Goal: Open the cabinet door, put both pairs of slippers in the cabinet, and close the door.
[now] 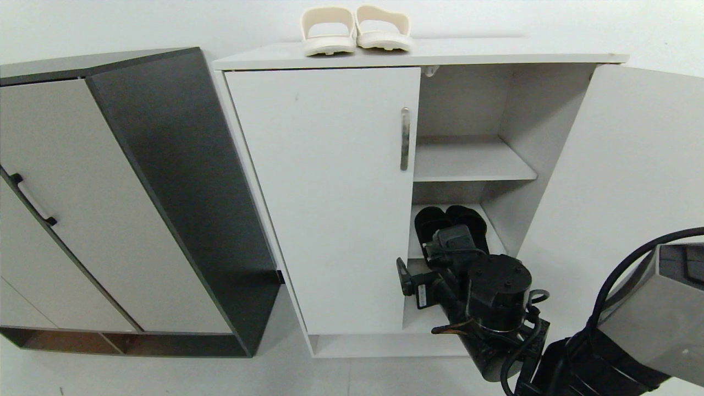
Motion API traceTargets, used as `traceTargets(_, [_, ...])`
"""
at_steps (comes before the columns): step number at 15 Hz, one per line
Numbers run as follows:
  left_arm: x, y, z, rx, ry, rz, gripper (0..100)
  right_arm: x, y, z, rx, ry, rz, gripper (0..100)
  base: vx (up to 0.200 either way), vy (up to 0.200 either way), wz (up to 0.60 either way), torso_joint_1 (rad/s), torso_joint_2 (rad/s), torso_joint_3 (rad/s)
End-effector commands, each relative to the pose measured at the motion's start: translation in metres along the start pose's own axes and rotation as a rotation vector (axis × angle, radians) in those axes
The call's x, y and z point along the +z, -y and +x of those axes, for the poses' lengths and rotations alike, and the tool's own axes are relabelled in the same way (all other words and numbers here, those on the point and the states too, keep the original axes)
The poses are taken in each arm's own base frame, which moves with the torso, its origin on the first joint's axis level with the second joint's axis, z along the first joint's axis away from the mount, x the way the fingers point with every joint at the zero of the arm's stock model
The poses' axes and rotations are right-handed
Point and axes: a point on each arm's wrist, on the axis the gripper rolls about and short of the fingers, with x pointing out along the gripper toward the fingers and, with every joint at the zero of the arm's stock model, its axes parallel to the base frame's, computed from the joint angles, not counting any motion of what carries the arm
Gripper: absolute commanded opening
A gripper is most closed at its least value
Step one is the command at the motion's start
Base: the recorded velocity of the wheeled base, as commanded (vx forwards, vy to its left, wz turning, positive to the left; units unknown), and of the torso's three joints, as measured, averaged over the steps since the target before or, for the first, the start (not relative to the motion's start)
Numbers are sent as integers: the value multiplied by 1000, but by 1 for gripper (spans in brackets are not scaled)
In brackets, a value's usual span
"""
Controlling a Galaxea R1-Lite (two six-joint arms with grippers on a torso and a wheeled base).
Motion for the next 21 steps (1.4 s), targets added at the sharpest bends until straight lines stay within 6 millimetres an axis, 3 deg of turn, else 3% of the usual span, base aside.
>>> traceTargets(1, [0,0,0,0,0,0,0,-3,1,0,-1,0,-8,100,0,200,0,2,2,2])
traceTargets(3, [0,0,0,0,0,0,0,-3,0,-1,1,4,-9,100,0,200,0,0,2,2])
traceTargets(21, [0,0,0,3,0,-7,0,-21,-3,2,18,-22,-39,100,0,0,0,0,0,0])
